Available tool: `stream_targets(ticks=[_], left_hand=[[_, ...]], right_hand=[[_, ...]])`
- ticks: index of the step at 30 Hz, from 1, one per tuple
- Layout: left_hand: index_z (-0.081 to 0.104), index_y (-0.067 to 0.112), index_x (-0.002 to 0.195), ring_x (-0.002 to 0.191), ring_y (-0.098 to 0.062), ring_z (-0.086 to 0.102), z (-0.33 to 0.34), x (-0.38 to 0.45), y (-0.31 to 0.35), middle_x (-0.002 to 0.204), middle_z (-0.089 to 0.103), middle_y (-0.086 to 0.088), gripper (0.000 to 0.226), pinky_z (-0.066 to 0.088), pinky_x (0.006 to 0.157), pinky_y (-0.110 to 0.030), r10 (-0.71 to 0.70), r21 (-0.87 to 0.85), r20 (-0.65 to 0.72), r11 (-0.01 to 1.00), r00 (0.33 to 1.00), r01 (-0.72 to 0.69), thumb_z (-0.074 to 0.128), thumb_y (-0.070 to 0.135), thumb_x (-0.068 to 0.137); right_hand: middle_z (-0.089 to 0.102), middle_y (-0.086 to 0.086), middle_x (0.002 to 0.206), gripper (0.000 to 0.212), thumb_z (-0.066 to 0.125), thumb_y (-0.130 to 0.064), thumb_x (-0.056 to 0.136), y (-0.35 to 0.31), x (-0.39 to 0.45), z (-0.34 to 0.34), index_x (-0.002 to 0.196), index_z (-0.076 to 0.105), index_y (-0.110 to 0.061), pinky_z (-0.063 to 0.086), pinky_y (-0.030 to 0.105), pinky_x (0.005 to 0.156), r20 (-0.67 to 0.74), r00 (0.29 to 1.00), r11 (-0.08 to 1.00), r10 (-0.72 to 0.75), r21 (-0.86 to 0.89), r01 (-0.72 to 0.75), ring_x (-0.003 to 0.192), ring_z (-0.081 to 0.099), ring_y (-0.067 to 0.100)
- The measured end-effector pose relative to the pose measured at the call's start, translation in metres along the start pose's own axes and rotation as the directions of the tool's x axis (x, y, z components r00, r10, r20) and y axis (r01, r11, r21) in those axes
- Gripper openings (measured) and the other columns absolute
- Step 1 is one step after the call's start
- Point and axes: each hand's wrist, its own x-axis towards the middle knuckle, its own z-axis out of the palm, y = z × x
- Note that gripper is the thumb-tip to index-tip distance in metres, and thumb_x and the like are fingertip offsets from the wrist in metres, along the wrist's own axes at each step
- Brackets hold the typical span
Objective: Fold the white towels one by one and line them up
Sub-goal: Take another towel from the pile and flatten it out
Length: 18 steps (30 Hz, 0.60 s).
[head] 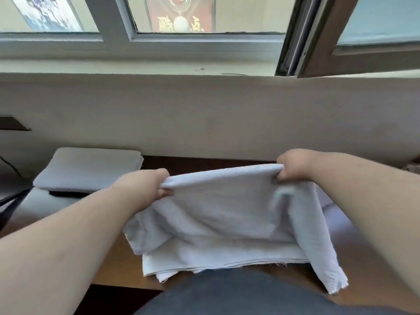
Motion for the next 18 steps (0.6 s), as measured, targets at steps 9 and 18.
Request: stream_targets(ticks=[9,18], left_hand=[[0.030,0.034,0.144,0.123,-0.027,0.043,0.049,0.114,-0.025,0.140,0.041,0.000,0.050,0.043,0.095,-0.040,0.232,0.138,0.012,0.963,0.973,-0.231,0.044,0.020,0.098],[0.032,0.041,0.143,0.123,-0.014,0.040,0.144,0.090,0.021,0.138,0.038,0.012,0.048,0.040,0.098,-0.031,0.507,0.084,0.329,0.824,0.796,-0.560,0.040,0.036,0.096]], right_hand=[[0.043,0.008,0.147,0.061,0.057,-0.030,0.091,-0.067,0.033,0.094,0.148,0.038,-0.026,0.040,0.042,0.106,-0.092,0.952,0.900,0.291,0.365,-0.239,0.132,0.041,0.033],[0.033,-0.002,0.156,0.060,0.049,-0.044,0.096,-0.078,-0.070,0.212,0.152,0.032,-0.029,0.027,0.037,0.115,0.086,0.904,0.782,0.419,0.472,-0.407,0.141,0.029,0.022]])
